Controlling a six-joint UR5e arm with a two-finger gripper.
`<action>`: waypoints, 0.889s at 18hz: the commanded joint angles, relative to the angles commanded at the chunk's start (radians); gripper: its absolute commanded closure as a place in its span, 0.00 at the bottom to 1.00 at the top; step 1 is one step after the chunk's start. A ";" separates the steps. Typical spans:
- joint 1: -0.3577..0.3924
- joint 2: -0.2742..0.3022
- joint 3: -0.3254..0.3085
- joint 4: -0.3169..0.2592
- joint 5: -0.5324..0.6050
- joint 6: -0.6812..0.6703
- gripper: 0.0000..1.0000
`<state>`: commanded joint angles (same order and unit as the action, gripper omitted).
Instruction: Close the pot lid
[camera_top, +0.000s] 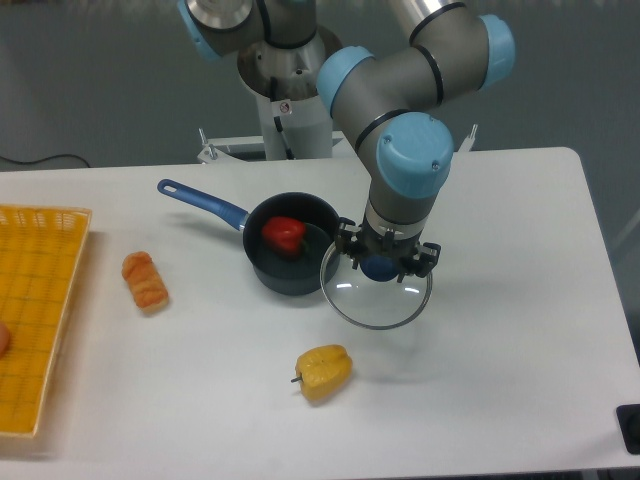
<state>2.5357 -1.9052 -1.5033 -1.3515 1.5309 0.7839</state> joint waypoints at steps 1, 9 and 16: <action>0.000 0.000 -0.002 0.000 0.000 0.000 0.37; -0.002 0.000 -0.018 0.003 0.000 0.000 0.37; -0.003 0.014 -0.051 0.006 0.000 0.003 0.37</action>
<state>2.5326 -1.8914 -1.5539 -1.3453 1.5309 0.7869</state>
